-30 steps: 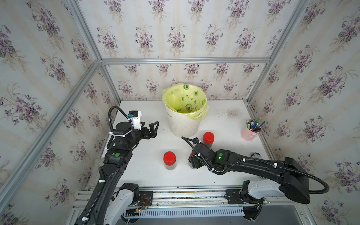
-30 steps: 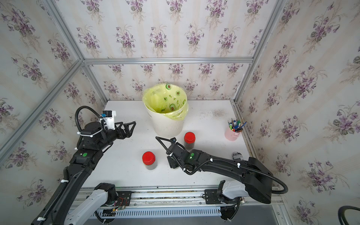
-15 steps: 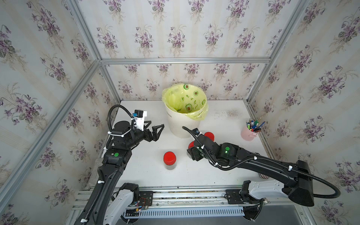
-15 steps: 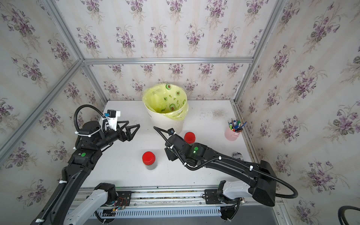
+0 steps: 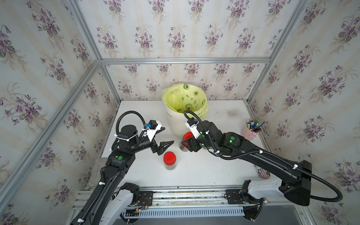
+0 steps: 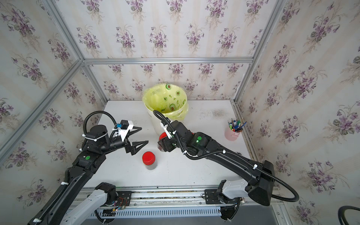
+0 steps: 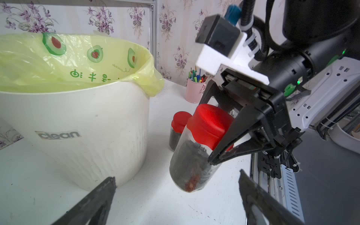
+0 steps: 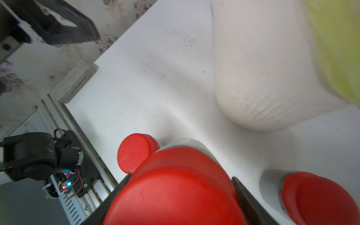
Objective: Empty moldy tea leaves from jars
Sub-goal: Pick up the jar from the center of the board.
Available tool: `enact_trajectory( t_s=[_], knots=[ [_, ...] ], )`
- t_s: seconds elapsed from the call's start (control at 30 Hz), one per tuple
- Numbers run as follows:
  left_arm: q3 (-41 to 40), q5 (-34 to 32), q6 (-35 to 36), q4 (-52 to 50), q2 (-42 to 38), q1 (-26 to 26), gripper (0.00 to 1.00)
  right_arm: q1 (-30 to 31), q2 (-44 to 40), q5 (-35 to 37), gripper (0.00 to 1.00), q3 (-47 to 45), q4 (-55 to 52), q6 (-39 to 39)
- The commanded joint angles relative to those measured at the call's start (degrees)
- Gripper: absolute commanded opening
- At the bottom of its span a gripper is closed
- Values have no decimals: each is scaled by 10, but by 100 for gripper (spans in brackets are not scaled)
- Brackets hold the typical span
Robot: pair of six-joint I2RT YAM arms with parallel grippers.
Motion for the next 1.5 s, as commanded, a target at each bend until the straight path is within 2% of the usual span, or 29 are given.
enact_trajectory(
  t_s=[0.0,0.73,1.03,1.17,1.47],
  knots=[
    [2,16,43,1,15,-2,99,-6,9,-43,54,19,15,-29],
    [42,-25,165,-40,110,-55,99,-45,69,-175,48,93,54,-85],
    [38,-28,180,-38,113,-64,99,-45,76,-230,46,88,80,-67],
    [29,-27,180,-29,107,-65,98,-45,75,-233,46,82,90,-59],
    [25,-31,161,-12,94,-67,89,-45,72,-238,45,75,102,-48]
  ],
)
